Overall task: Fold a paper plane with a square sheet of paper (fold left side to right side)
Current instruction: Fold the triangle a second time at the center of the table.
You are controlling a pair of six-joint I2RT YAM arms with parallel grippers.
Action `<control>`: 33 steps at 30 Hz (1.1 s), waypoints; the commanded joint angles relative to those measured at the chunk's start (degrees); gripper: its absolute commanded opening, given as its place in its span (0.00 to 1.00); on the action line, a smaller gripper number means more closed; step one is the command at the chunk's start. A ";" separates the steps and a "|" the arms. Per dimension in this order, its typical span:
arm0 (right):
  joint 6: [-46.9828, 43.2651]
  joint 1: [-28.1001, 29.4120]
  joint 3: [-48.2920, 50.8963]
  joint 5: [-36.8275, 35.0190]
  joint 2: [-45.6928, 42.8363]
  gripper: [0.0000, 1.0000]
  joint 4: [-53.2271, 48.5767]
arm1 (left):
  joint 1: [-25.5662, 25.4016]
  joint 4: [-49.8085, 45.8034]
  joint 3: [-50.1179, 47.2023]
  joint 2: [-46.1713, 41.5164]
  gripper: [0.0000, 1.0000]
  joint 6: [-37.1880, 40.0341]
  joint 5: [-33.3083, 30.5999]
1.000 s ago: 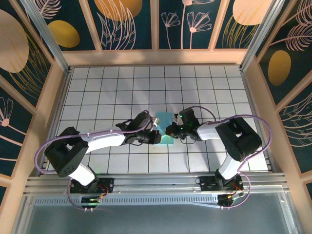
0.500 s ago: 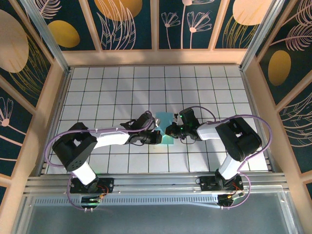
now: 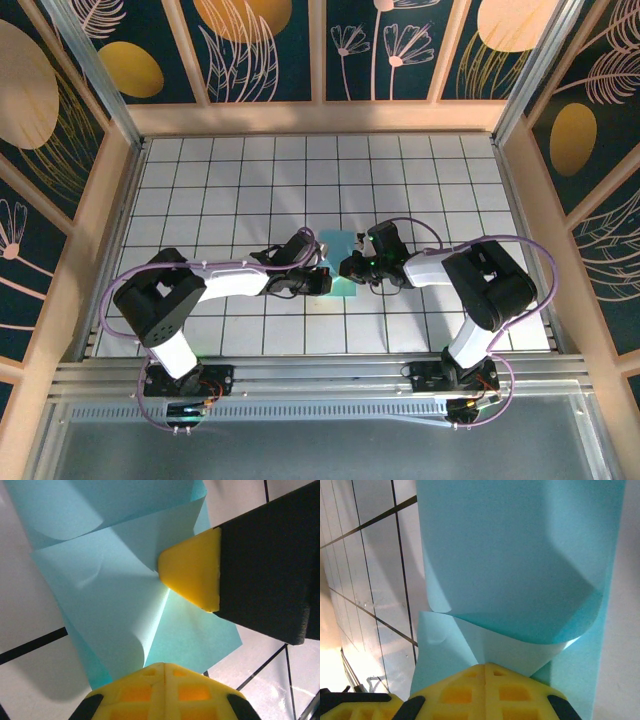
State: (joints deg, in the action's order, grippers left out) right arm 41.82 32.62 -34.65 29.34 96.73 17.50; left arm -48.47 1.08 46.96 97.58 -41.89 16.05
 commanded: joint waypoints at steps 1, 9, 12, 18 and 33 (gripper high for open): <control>-1.92 0.64 -0.17 -2.87 2.14 0.00 -4.80 | 0.35 -0.33 0.74 1.99 0.00 -0.30 -0.76; -2.16 0.61 -0.47 -2.89 2.22 0.00 -5.24 | 0.30 -0.55 0.59 2.44 0.00 -0.48 -1.55; -2.27 0.61 -0.50 -2.95 2.24 0.00 -5.36 | 0.35 -0.69 0.61 2.35 0.00 -0.56 -1.72; -2.40 0.62 -0.59 -3.06 2.41 0.00 -5.54 | 0.31 -1.08 0.42 1.96 0.00 -0.43 -2.23; -2.70 0.61 -0.81 -3.06 2.00 0.00 -5.80 | 0.35 -0.93 -0.37 3.08 0.00 -0.30 -2.54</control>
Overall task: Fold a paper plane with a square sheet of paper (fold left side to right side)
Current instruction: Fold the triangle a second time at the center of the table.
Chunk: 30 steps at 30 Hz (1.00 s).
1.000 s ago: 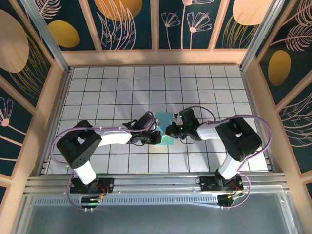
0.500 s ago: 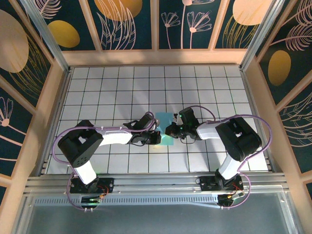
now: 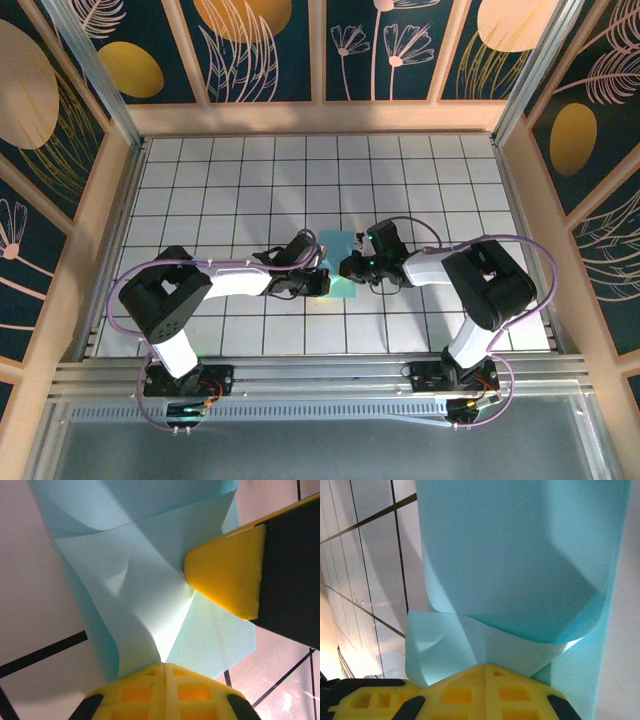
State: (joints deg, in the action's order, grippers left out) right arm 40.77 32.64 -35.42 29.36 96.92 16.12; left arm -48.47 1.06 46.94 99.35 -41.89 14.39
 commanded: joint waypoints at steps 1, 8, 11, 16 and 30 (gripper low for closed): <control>-1.69 0.59 -0.08 -3.07 1.83 0.00 -4.52 | 0.31 -0.81 -0.42 1.28 0.00 -0.33 -0.86; -1.95 0.64 -0.68 -2.43 1.70 0.00 -4.44 | 0.32 -0.80 -1.06 1.28 0.00 -0.42 -1.38; -2.36 0.45 -1.52 -2.13 0.88 0.00 -4.28 | 0.31 -0.30 -1.88 1.50 0.00 -0.80 -1.40; -3.01 -0.12 -4.25 -1.11 -1.44 0.00 -3.87 | 0.30 1.25 -3.55 1.72 0.00 -1.65 -0.78; -3.58 2.14 -0.91 -3.88 -7.74 0.00 -4.27 | 0.33 1.85 -3.84 2.16 0.00 -2.19 0.46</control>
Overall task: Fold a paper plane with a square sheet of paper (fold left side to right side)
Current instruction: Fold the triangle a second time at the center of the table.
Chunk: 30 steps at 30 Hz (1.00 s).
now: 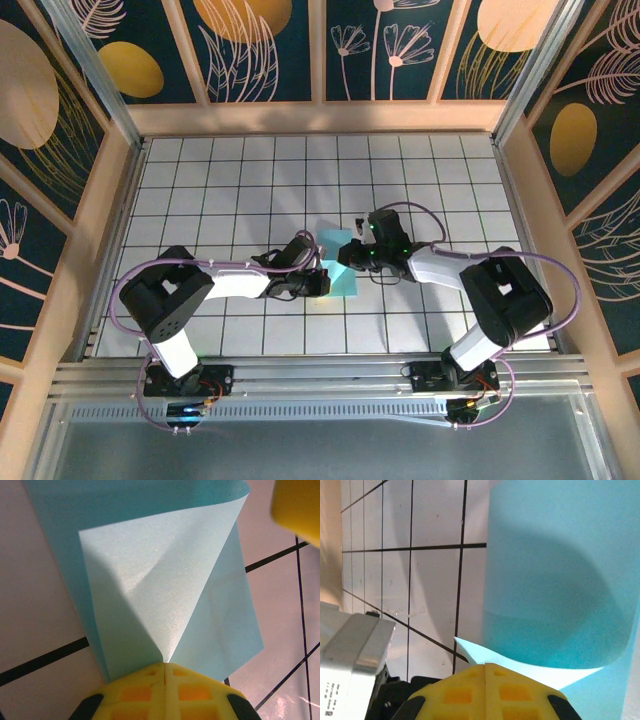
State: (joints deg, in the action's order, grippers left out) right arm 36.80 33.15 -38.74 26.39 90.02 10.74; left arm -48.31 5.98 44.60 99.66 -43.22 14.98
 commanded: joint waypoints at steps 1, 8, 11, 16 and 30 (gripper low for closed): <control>0.90 2.16 3.10 -0.90 -0.67 0.00 2.16 | 0.16 -3.15 -1.42 1.73 0.00 -0.87 -0.07; 2.58 4.47 4.48 -1.14 1.67 0.00 6.52 | 0.18 -3.17 -1.33 2.02 0.00 -0.91 0.35; 1.73 4.55 3.70 -1.22 2.27 0.00 6.07 | 0.15 -3.35 -1.31 1.94 0.00 -0.91 0.31; 1.07 4.51 2.62 -1.11 3.54 0.00 5.52 | 0.15 -3.34 -1.18 2.16 0.00 -1.01 0.46; -0.91 4.55 1.04 -4.51 6.22 0.00 2.02 | 0.15 -5.01 0.15 3.00 0.00 -1.46 0.29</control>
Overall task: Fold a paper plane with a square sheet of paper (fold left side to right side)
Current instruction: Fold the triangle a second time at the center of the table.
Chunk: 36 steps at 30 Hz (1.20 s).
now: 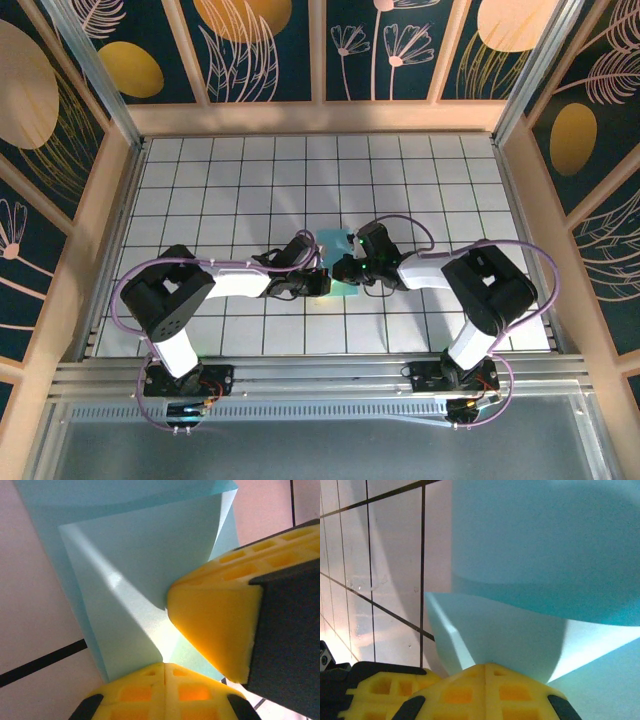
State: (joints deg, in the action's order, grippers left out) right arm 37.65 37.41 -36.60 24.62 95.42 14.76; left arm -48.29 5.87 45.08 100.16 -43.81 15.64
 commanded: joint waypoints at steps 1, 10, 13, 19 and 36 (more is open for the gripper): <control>-2.02 0.15 -1.05 -3.21 0.91 0.00 -2.57 | 0.16 -4.98 -0.38 2.50 0.00 -0.96 -0.43; -3.80 -0.79 -0.94 -5.02 1.94 0.00 -5.01 | 0.14 -5.33 -0.60 2.60 0.00 -1.76 -0.35; -4.14 -1.70 -0.80 -4.93 2.00 0.00 -4.99 | 0.15 -5.43 -0.69 2.58 0.00 -1.91 -0.43; -5.00 -4.05 -0.67 -4.24 1.40 0.00 -4.96 | 0.17 -5.52 -0.78 2.70 0.00 -2.10 -0.35; -10.86 -14.61 -2.04 -3.70 3.36 0.00 -7.81 | 0.15 -5.25 -1.02 2.51 0.00 -2.03 -0.36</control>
State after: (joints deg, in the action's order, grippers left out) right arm 29.82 25.87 -37.78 27.38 96.62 10.94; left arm -48.31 7.49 45.32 100.95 -45.32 15.79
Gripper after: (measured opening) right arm 0.052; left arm 0.054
